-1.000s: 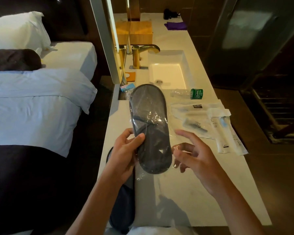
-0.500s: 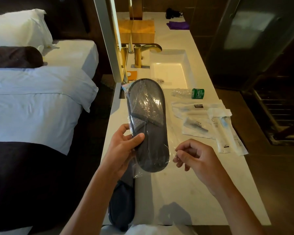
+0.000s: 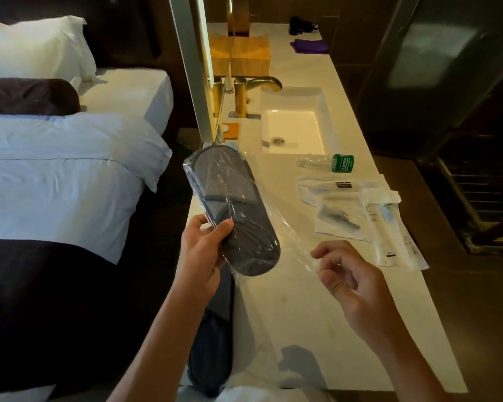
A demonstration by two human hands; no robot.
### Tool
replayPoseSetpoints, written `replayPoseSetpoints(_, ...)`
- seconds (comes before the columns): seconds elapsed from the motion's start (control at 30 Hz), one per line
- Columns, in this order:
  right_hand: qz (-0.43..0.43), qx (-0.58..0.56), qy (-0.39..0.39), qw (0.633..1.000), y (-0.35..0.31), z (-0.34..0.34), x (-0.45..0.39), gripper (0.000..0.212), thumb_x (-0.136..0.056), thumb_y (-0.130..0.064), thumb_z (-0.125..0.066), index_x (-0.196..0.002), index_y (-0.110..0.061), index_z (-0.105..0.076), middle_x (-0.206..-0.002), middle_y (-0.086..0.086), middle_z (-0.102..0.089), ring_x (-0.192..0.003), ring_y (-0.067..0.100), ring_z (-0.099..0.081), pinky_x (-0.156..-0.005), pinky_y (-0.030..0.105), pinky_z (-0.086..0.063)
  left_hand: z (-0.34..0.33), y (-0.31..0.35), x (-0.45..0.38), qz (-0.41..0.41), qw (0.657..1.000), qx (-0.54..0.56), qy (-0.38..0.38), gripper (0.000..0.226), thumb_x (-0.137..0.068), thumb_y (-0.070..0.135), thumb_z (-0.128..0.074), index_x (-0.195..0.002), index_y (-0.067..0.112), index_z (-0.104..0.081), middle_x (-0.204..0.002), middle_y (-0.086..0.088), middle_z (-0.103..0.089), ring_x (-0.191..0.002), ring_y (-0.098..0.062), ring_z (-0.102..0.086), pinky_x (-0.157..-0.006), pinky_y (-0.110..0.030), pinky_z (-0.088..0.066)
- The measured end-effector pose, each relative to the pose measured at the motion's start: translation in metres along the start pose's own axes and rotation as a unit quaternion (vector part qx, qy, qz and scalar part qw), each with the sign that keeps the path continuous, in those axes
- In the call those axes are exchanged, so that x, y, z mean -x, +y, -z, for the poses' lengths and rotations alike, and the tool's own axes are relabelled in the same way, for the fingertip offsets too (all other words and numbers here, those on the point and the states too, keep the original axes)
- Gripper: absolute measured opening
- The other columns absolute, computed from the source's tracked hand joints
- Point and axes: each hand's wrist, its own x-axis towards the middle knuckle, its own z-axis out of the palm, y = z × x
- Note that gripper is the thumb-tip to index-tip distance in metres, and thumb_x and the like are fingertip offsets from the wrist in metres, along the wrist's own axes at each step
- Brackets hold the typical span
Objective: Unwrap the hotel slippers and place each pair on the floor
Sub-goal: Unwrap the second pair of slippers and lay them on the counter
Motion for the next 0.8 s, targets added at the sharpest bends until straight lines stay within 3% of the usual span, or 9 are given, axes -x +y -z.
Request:
replayPoseSetpoints(0.1,0.023,0.034,0.043,0.998,-0.005,0.001,-0.002,0.015,-0.086,-0.023,-0.063,-0.098,-0.015,-0.064,-0.112,-0.014,-0.066,-0.112,0.009,-0.061,-0.094,0.016,-0.049,0.001,0.001,0.0,-0.013,1.0,0.002,0.005,0.028,-0.09,0.007,-0.065,-0.116,0.009,-0.054,-0.083,-0.002,-0.079,-0.08,-0.022,-0.077,-0.068,-0.041,-0.062)
replayPoseSetpoints(0.17,0.073,0.136,0.012,0.988,-0.013,-0.005,-0.007,0.031,-0.085,-0.036,-0.062,-0.114,-0.024,-0.061,-0.12,-0.016,-0.062,-0.118,0.002,-0.056,-0.097,0.011,-0.043,-0.002,0.001,0.003,-0.012,1.0,-0.004,-0.013,0.026,-0.09,0.005,-0.065,-0.113,0.01,-0.053,-0.083,-0.005,-0.079,-0.079,-0.024,-0.077,-0.066,-0.04,-0.063)
replayPoseSetpoints(0.23,0.125,0.232,-0.046,0.963,-0.016,-0.017,-0.014,0.043,-0.084,-0.04,-0.063,-0.124,-0.027,-0.056,-0.121,-0.013,-0.059,-0.117,0.001,-0.052,-0.098,0.016,-0.043,-0.008,0.0,0.005,-0.012,0.999,-0.015,-0.029,0.025,-0.09,0.004,-0.065,-0.11,0.011,-0.053,-0.087,-0.01,-0.078,-0.079,-0.027,-0.076,-0.066,-0.041,-0.063)
replayPoseSetpoints(0.37,0.191,0.355,-0.116,0.908,-0.012,-0.038,-0.025,0.025,-0.082,-0.012,-0.073,-0.105,-0.018,-0.068,-0.099,-0.001,-0.065,-0.092,0.019,-0.058,-0.075,0.036,-0.053,-0.018,-0.005,0.009,-0.024,0.997,-0.056,-0.037,0.028,-0.09,0.004,-0.065,-0.114,0.01,-0.052,-0.096,-0.019,-0.075,-0.084,-0.033,-0.073,-0.076,-0.049,-0.061)
replayPoseSetpoints(0.43,0.206,0.336,-0.143,0.908,-0.012,-0.037,-0.023,0.02,-0.083,-0.002,-0.071,-0.095,-0.018,-0.071,-0.09,-0.001,-0.062,-0.082,0.015,-0.056,-0.064,0.032,-0.052,-0.016,-0.004,0.008,-0.03,0.999,-0.041,-0.017,0.025,-0.09,0.003,-0.064,-0.111,0.01,-0.052,-0.092,-0.015,-0.075,-0.081,-0.029,-0.074,-0.074,-0.046,-0.062)
replayPoseSetpoints(0.53,0.211,0.311,-0.169,0.911,-0.01,-0.033,-0.012,0.022,-0.081,-0.001,-0.073,-0.094,-0.018,-0.071,-0.087,-0.003,-0.062,-0.078,0.008,-0.055,-0.059,0.027,-0.053,-0.007,0.003,0.003,-0.029,0.999,-0.01,0.035,0.025,-0.091,0.005,-0.064,-0.113,0.01,-0.052,-0.091,-0.01,-0.074,-0.076,-0.02,-0.076,-0.068,-0.037,-0.064)
replayPoseSetpoints(0.67,0.194,0.294,-0.08,0.933,-0.01,-0.035,-0.007,0.031,-0.078,-0.007,-0.078,-0.105,-0.018,-0.066,-0.1,-0.001,-0.063,-0.091,0.012,-0.059,-0.073,0.025,-0.056,0.001,0.009,0.003,-0.028,0.999,-0.021,0.029,0.032,-0.09,0.005,-0.065,-0.118,0.009,-0.05,-0.092,-0.01,-0.074,-0.075,-0.02,-0.076,-0.06,-0.032,-0.062)
replayPoseSetpoints(0.73,0.19,0.33,-0.065,0.922,-0.013,-0.038,-0.014,0.043,-0.074,-0.012,-0.082,-0.113,-0.017,-0.065,-0.11,0.001,-0.063,-0.102,0.017,-0.058,-0.083,0.026,-0.053,-0.001,0.006,0.007,-0.024,0.999,-0.033,0.004,0.03,-0.09,0.005,-0.065,-0.116,0.01,-0.051,-0.09,-0.011,-0.076,-0.077,-0.024,-0.076,-0.061,-0.034,-0.062)
replayPoseSetpoints(0.8,0.183,0.371,-0.068,0.908,-0.013,-0.043,-0.021,0.044,-0.072,-0.012,-0.084,-0.111,-0.017,-0.066,-0.107,0.001,-0.065,-0.101,0.021,-0.058,-0.082,0.032,-0.05,-0.004,0.002,0.01,-0.021,0.999,-0.045,-0.021,0.029,-0.091,0.006,-0.065,-0.115,0.011,-0.051,-0.093,-0.015,-0.076,-0.078,-0.027,-0.075,-0.064,-0.037,-0.062)
